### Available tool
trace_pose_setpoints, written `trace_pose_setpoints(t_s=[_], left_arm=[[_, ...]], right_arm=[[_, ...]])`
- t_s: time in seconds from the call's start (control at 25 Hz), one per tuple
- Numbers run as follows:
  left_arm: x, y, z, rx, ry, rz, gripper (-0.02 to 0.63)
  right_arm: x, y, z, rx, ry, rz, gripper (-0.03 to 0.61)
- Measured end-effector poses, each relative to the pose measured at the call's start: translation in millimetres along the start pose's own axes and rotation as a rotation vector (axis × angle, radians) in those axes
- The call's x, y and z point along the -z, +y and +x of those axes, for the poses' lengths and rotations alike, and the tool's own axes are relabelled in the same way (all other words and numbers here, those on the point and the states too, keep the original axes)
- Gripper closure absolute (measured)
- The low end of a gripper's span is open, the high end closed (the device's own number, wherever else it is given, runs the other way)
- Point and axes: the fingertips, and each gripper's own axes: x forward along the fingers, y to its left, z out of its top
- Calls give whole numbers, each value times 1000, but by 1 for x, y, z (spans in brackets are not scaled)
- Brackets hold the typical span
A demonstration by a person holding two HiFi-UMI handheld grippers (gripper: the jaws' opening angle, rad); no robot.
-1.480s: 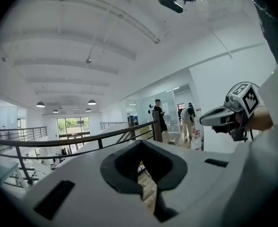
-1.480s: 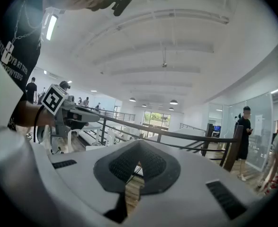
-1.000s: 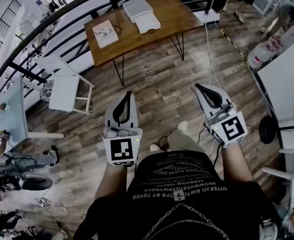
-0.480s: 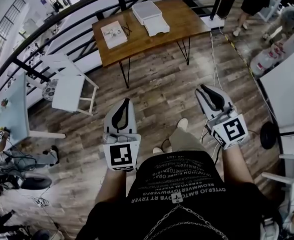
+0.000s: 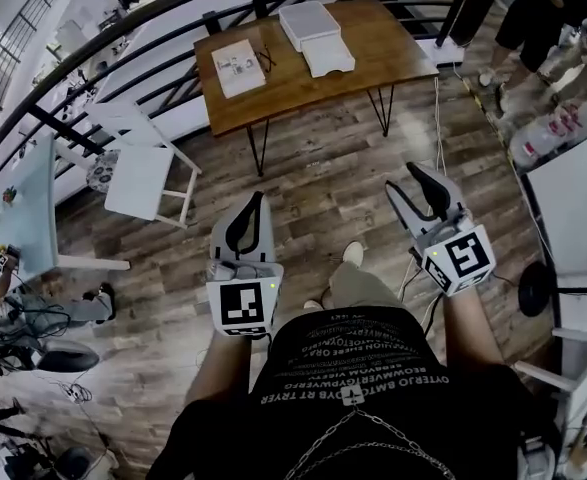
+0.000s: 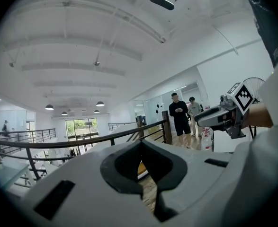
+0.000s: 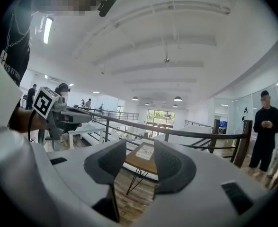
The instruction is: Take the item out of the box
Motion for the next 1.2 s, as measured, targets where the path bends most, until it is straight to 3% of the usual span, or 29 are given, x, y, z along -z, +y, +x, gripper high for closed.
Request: trace_pose_setpoints(t_s=[0.88,1.2], left_arm=[[-15,-6,194,5,38,0,607],[-43,-25,243,-21,22,23,607]], right_arm=[[7,-160,103,-48,-20,29,393],[5,-209,110,-91,-44,37,393]])
